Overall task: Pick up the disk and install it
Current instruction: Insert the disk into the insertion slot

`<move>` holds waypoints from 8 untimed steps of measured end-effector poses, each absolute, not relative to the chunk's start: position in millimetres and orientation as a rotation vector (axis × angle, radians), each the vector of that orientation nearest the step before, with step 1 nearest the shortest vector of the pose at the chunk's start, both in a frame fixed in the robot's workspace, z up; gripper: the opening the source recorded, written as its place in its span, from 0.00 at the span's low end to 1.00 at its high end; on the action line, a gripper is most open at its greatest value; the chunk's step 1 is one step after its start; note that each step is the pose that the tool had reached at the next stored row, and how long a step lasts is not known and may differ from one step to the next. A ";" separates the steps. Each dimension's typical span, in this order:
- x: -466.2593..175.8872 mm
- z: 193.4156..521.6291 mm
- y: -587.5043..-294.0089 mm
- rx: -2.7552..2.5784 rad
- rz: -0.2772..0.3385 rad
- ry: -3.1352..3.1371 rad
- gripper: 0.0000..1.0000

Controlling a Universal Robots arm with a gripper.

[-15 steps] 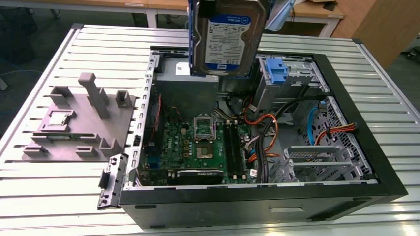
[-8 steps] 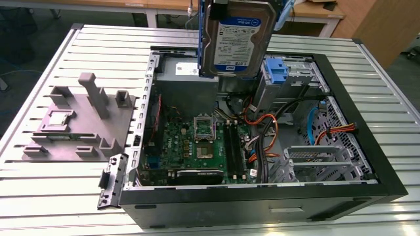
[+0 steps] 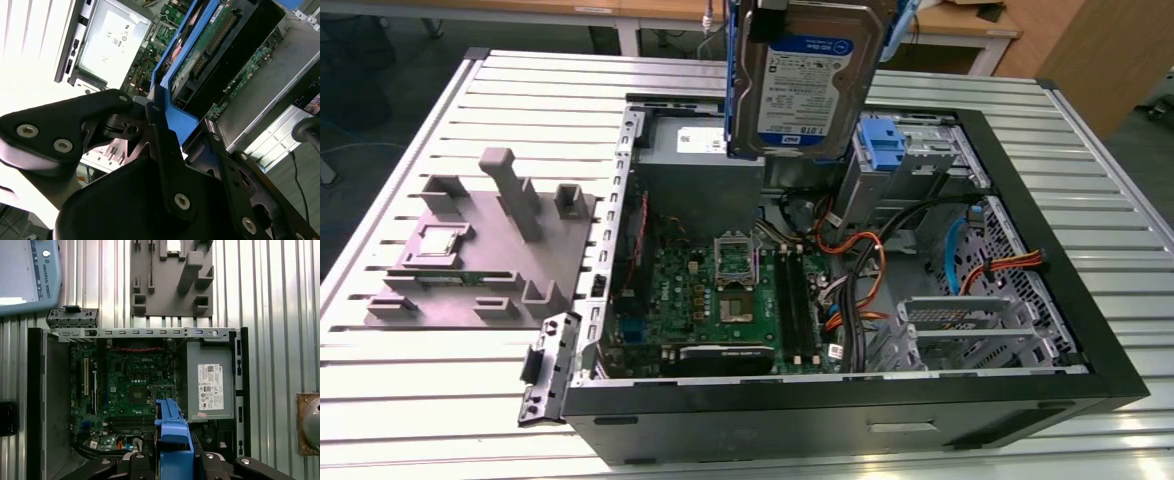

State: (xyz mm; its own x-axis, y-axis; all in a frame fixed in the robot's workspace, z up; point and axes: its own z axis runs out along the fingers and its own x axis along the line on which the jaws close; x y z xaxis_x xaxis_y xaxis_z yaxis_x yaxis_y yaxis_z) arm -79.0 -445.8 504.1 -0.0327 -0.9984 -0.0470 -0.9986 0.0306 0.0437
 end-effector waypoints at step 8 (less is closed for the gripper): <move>-79.0 504.1 -448.1 -2.182 0.101 2.253 0.36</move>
State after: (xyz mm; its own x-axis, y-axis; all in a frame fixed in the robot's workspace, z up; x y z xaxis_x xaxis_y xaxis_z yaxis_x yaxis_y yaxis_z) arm -79.0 -448.1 504.1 -0.0328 -0.9984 -0.0471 -0.9986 0.0308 0.0436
